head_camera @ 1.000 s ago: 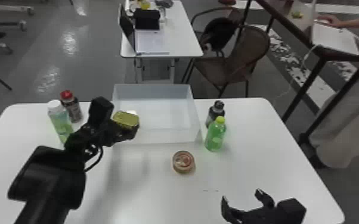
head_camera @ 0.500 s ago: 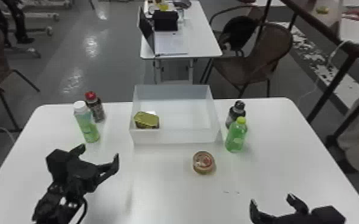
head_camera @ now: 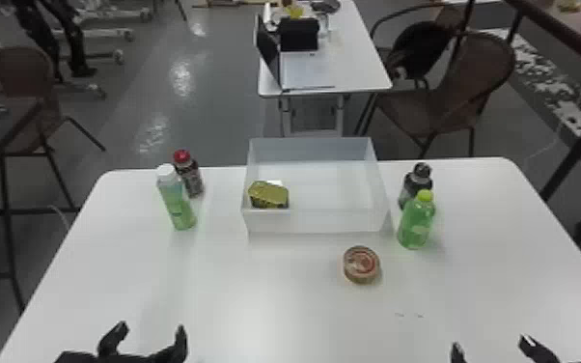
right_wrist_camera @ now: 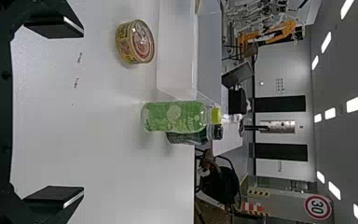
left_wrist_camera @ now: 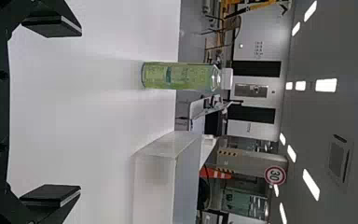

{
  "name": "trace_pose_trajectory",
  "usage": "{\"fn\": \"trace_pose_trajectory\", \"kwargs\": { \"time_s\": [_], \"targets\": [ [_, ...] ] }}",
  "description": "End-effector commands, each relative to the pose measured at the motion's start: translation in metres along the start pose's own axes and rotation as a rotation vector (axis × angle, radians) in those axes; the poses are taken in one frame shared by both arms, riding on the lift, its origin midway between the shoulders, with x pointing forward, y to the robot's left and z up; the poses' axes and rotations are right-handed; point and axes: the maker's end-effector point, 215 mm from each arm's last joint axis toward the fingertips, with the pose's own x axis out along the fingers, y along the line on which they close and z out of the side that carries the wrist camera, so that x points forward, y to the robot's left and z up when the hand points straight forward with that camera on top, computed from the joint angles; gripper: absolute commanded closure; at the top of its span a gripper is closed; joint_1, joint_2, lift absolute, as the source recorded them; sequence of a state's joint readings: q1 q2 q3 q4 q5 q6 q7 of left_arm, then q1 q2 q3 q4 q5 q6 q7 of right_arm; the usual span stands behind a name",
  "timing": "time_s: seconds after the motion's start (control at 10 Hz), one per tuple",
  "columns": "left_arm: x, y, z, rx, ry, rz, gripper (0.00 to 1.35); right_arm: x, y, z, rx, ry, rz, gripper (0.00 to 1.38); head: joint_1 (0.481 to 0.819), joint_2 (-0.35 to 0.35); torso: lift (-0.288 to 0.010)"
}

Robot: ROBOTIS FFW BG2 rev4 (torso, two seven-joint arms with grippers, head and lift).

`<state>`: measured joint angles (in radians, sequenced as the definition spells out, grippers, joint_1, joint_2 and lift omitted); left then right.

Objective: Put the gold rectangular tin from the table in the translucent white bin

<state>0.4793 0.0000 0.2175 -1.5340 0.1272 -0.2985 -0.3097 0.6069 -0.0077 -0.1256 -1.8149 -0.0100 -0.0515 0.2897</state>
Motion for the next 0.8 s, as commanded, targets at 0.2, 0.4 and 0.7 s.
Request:
{"fn": "trace_pose_trajectory", "kwargs": {
  "time_s": [0.2,0.4,0.7],
  "targets": [
    [-0.021,0.014,-0.012,-0.001,0.020,0.027,0.12,-0.002,0.005,-0.002,-0.013,0.012,0.007,0.11,0.695,0.116,-0.029],
    [-0.021,0.007,-0.014,-0.014,0.019,0.019,0.12,-0.001,0.006,0.000,-0.015,0.008,0.010,0.11,0.695,0.121,-0.029],
    [-0.020,0.007,-0.015,-0.016,0.021,0.018,0.12,-0.001,0.007,-0.001,-0.013,0.009,0.009,0.11,0.695,0.115,-0.029]
  ]
}}
